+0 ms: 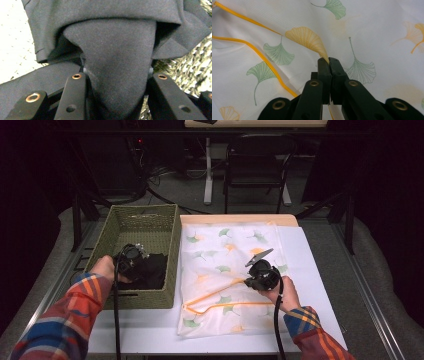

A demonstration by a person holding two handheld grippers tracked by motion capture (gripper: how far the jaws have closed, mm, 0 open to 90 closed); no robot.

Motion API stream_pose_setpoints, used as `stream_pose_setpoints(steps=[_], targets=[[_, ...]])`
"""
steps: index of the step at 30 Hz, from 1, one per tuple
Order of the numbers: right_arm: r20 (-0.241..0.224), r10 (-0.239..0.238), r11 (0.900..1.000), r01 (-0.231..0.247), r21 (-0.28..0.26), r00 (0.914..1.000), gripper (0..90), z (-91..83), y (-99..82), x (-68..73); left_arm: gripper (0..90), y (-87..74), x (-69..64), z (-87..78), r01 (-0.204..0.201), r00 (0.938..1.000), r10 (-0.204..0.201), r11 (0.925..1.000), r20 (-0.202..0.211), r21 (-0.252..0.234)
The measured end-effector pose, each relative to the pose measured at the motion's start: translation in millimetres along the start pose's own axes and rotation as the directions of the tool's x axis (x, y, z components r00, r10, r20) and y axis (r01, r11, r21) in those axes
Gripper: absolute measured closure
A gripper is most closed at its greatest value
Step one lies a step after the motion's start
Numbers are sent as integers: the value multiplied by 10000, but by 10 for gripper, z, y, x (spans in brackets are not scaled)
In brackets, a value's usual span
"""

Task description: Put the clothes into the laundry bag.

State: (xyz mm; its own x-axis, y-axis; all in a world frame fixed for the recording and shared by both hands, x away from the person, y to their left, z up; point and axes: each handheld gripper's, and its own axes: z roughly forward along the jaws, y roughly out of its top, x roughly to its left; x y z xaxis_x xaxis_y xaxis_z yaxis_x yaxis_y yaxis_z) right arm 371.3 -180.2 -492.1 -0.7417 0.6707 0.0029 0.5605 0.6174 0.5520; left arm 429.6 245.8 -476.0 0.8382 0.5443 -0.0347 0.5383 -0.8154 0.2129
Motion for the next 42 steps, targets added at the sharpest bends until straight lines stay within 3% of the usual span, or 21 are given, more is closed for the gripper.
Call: stream_pose_setpoints(steps=[14, 42], targets=[[47, 8, 10000, -7, -16, 10000, 893, -6, 2, 5, 641, -92, -69, -326, -223, 9990, 201, 9981, -393, -582], [8, 28, 10000, -28, -53, 10000, 894, -5, -3, -6, 643, -61, -235, -882, -538, 9924, 455, 9961, -1146, -702]])
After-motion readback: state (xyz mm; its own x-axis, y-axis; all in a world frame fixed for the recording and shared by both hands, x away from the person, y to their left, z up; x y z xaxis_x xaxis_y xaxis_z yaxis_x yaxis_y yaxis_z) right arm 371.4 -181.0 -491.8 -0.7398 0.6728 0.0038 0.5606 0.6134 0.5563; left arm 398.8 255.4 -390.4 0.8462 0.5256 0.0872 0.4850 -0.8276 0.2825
